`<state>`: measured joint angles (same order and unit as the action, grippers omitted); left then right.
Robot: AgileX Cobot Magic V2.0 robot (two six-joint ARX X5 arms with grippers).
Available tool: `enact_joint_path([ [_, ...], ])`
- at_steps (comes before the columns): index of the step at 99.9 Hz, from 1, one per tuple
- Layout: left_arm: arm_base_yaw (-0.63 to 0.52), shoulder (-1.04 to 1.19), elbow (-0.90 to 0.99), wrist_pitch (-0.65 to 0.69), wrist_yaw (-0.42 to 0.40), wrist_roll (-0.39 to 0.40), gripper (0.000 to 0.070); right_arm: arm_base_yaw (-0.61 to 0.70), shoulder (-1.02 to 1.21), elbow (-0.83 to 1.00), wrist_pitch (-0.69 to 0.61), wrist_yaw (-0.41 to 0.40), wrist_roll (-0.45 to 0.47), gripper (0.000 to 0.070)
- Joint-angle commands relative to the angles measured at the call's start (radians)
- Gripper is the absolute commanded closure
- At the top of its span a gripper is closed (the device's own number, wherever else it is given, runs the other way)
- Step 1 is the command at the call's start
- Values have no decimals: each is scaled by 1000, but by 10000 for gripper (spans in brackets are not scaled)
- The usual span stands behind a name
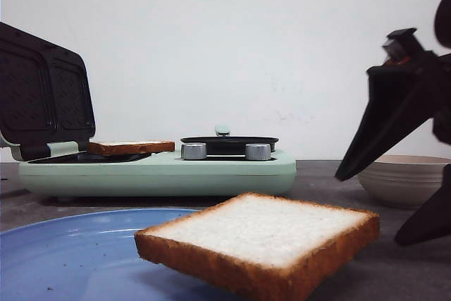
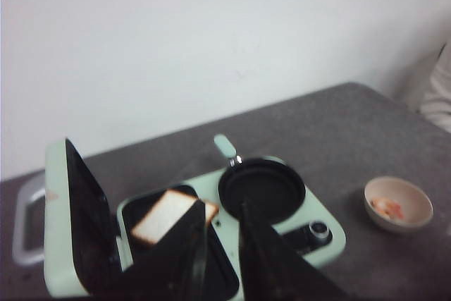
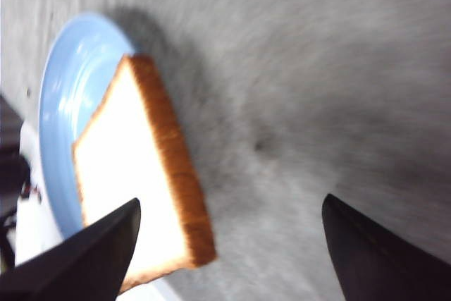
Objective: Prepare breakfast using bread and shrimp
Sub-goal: 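Grasp the second bread slice on the plate with the right gripper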
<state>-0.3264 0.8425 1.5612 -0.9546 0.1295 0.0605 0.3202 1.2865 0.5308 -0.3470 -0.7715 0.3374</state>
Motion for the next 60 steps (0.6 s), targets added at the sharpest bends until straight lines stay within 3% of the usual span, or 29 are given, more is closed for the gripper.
enact_joint_path([
  [1, -9, -3, 12, -2, 0, -5, 697, 24, 27, 10, 19, -18, -13, 202],
  [40, -23, -13, 12, 8, 0, 3, 697, 109, 117, 10, 121, -14, 29, 208],
  [44, -23, -13, 12, 8, 0, 3, 697, 112, 125, 10, 135, -16, 39, 246],
  [51, -30, -13, 12, 9, 0, 7, 697, 118, 139, 10, 147, -18, 58, 371],
  [60, -39, -13, 12, 10, -1, 10, 697, 123, 147, 10, 159, -41, 74, 442],
])
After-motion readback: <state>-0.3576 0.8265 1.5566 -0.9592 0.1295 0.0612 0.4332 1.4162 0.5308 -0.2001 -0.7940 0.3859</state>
